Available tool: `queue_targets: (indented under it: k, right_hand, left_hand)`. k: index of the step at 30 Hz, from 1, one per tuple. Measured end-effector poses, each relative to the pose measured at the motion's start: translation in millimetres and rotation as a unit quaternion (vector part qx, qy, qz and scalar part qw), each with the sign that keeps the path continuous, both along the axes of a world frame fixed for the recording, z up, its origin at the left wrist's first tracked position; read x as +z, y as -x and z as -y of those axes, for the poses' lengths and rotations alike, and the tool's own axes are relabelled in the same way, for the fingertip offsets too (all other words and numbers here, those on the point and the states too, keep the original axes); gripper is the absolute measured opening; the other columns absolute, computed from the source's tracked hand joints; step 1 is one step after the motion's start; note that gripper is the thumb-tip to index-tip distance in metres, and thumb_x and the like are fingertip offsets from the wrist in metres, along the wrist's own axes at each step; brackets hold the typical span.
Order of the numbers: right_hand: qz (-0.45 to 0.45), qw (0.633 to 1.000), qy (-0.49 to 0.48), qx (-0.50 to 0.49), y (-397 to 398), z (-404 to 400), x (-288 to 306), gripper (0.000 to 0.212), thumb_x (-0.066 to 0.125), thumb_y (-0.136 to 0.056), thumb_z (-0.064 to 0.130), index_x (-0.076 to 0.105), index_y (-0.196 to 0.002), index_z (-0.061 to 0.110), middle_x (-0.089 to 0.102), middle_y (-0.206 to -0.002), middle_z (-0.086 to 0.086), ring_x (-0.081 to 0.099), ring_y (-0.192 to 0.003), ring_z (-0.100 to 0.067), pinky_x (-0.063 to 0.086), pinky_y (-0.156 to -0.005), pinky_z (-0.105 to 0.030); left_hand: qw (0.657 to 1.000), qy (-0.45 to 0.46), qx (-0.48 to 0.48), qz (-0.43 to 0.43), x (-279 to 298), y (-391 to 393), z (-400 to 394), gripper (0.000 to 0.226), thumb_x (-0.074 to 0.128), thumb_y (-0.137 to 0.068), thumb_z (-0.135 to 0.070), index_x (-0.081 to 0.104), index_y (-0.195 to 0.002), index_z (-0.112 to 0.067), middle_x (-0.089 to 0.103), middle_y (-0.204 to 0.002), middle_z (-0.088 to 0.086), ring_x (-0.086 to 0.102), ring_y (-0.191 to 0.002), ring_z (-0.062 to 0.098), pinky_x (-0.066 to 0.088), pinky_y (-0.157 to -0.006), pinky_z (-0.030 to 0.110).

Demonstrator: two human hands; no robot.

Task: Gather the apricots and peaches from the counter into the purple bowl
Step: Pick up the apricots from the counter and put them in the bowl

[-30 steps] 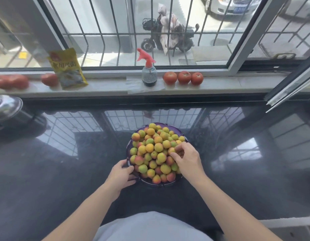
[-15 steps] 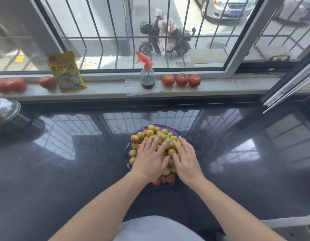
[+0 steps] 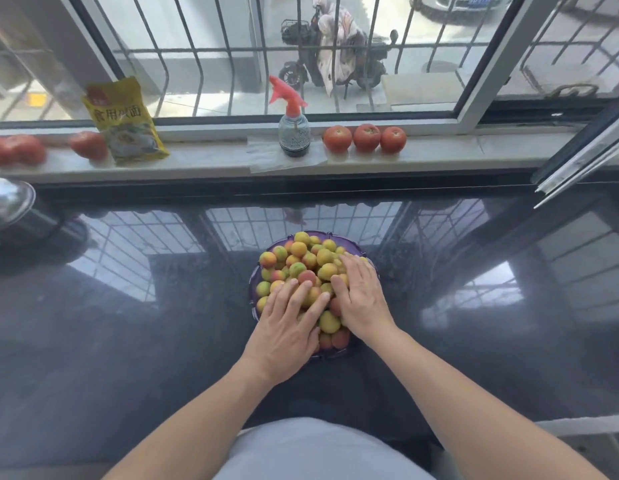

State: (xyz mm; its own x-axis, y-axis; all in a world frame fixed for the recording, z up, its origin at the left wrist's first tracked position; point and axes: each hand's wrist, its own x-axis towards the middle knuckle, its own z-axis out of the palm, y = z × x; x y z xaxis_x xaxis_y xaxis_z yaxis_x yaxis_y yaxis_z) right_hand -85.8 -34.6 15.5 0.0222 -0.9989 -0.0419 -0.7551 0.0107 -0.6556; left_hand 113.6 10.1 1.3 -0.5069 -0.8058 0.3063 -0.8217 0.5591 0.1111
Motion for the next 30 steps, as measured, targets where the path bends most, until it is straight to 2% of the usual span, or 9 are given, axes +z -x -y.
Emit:
queue_targets:
  k: [4, 8, 11, 14, 18, 20, 23, 27, 30]
  right_hand:
    - [0.037, 0.998, 0.002, -0.056, -10.2, 12.4, 10.0, 0.064, 0.018, -0.101, 0.061, 0.052, -0.140, 0.023, 0.056, -0.138, 0.002, 0.040, -0.133, -0.019, 0.029, -0.117, -0.045]
    - [0.061, 0.993, -0.019, -0.095, -15.9, 36.2, 23.8, 0.058, 0.016, -0.105, 0.054, 0.065, -0.107, 0.022, 0.065, -0.107, 0.002, 0.048, -0.110, -0.021, 0.039, -0.102, -0.046]
    - [0.085, 0.982, -0.072, -0.155, -9.5, 57.8, 29.7, 0.063, 0.017, -0.107, 0.050, 0.069, -0.104, 0.014, 0.068, -0.110, -0.008, 0.052, -0.111, -0.028, 0.040, -0.101, -0.045]
    - [0.118, 0.970, -0.114, -0.179, 0.2, 73.3, 33.9, 0.064, 0.018, -0.108, 0.050, 0.072, -0.103, 0.015, 0.070, -0.111, -0.008, 0.057, -0.112, -0.028, 0.043, -0.103, -0.043]
    - [0.191, 0.959, -0.140, -0.157, 12.0, 74.6, 30.6, 0.053, 0.025, -0.109, 0.048, 0.068, -0.124, 0.020, 0.067, -0.126, -0.001, 0.058, -0.121, -0.021, 0.042, -0.110, -0.044]
    - [0.209, 0.957, -0.136, -0.145, 17.9, 68.0, 29.6, 0.048, 0.030, -0.109, 0.046, 0.063, -0.135, 0.021, 0.063, -0.135, 0.002, 0.055, -0.128, -0.018, 0.040, -0.113, -0.039]
    - [0.209, 0.962, -0.129, -0.123, 23.0, 60.9, 30.3, 0.047, 0.032, -0.110, 0.041, 0.054, -0.145, 0.020, 0.055, -0.146, 0.004, 0.047, -0.136, -0.013, 0.034, -0.116, -0.031]
    - [0.175, 0.970, -0.120, -0.114, 27.3, 56.4, 29.2, 0.040, 0.038, -0.108, 0.029, 0.056, -0.143, 0.019, 0.055, -0.145, 0.001, 0.046, -0.136, -0.015, 0.035, -0.118, -0.037]
    - [0.171, 0.970, -0.129, -0.114, 32.6, 53.7, 29.5, 0.040, 0.042, -0.106, 0.021, 0.055, -0.144, 0.019, 0.054, -0.146, 0.001, 0.046, -0.135, -0.013, 0.034, -0.117, -0.033]
  left_hand:
    - [0.996, 0.044, -0.046, 0.055, -9.9, -0.9, 1.3, 0.062, 0.055, -0.096, -0.034, 0.045, -0.157, -0.024, 0.038, -0.160, 0.016, 0.038, -0.147, 0.042, 0.027, -0.122, 0.063]
    - [0.993, 0.038, -0.068, 0.089, -13.8, 1.1, -0.3, 0.069, 0.056, -0.095, -0.034, 0.042, -0.162, -0.025, 0.028, -0.170, 0.014, 0.027, -0.156, 0.043, 0.019, -0.126, 0.063]
    - [0.994, 0.036, -0.073, 0.069, -9.9, 2.3, -0.1, 0.073, 0.061, -0.095, -0.034, 0.036, -0.163, -0.025, 0.029, -0.169, 0.012, 0.028, -0.155, 0.041, 0.022, -0.125, 0.062]
    - [0.997, 0.013, -0.065, 0.039, -5.1, 2.8, -0.7, 0.069, 0.056, -0.099, -0.040, 0.034, -0.163, -0.024, 0.033, -0.165, 0.011, 0.034, -0.153, 0.040, 0.024, -0.124, 0.061]
    - [0.998, -0.016, -0.054, 0.001, 2.5, -0.5, -0.6, 0.057, 0.049, -0.105, -0.037, 0.041, -0.158, -0.018, 0.041, -0.152, 0.012, 0.047, -0.142, 0.038, 0.036, -0.121, 0.058]
    - [0.999, -0.015, -0.036, -0.022, 5.9, -1.1, 0.5, 0.052, 0.048, -0.105, -0.032, 0.048, -0.155, -0.018, 0.046, -0.145, 0.012, 0.047, -0.135, 0.037, 0.043, -0.117, 0.056]
    - [0.996, -0.039, 0.017, -0.077, 11.8, 4.3, 3.8, 0.048, 0.047, -0.106, -0.032, 0.056, -0.152, -0.022, 0.051, -0.143, 0.013, 0.044, -0.135, 0.035, 0.038, -0.119, 0.053]
    - [0.986, -0.081, 0.091, -0.110, 22.5, 15.1, 14.8, 0.045, 0.043, -0.106, -0.036, 0.063, -0.142, -0.017, 0.058, -0.138, 0.009, 0.044, -0.133, 0.030, 0.044, -0.116, 0.055]
    - [0.970, -0.113, 0.159, -0.142, 31.6, 18.7, 30.4, 0.045, 0.041, -0.104, -0.038, 0.069, -0.129, -0.014, 0.061, -0.131, 0.008, 0.049, -0.125, 0.028, 0.043, -0.113, 0.049]
